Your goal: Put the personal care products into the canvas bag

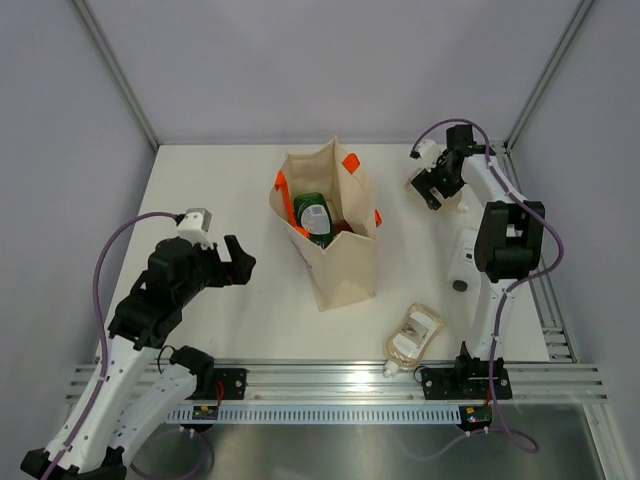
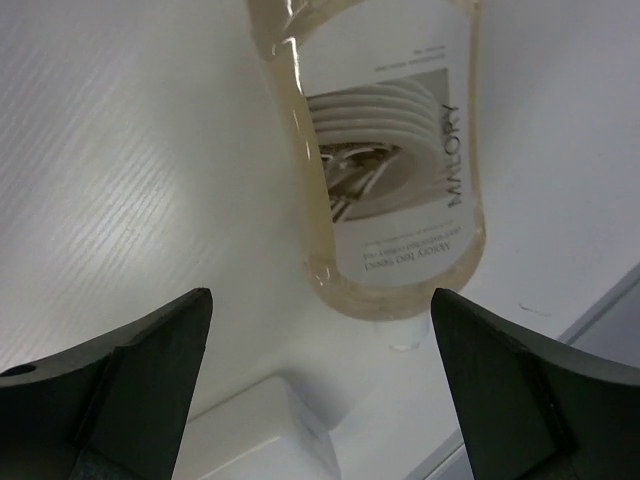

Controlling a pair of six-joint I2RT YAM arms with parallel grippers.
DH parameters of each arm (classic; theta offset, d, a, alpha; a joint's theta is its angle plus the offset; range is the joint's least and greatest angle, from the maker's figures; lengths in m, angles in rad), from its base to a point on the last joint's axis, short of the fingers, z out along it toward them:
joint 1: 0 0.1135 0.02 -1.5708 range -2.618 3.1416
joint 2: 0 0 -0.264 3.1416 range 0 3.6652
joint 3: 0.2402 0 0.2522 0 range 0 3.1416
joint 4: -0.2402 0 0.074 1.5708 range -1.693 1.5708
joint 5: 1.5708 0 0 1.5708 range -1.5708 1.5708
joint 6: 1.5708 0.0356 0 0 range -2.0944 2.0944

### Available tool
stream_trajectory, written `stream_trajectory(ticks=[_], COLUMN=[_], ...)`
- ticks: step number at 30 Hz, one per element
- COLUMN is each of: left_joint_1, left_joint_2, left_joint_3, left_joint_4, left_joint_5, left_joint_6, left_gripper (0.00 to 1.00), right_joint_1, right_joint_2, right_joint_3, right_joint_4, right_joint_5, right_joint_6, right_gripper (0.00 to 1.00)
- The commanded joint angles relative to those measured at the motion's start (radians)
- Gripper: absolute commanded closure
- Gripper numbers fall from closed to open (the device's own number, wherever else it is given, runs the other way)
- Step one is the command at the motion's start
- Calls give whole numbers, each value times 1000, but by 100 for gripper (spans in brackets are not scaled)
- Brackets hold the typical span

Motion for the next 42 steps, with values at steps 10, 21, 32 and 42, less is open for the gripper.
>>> stream_trajectory(ticks=[10,21,32,42], left_joint_1=[5,5,7,7], left_joint_2=[17,22,5,-35], left_joint_3=[-19,-27,-22,-58], left_joint_4=[53,44,30,63], left_joint_5=[-21,-16,-13,40], left_joint_6=[-3,0,-24,-59], left_gripper=[1,1,1,1], right_joint_1=[88,88,33,-191], right_joint_2=[192,316,501,536], right_joint_3=[170,211,635,725], right_joint_4=[-5,74,-373,-635], right_joint_5=[209,423,173,-378], right_joint_6=[-120,-219,-51,186], right_gripper=[0,1,49,57])
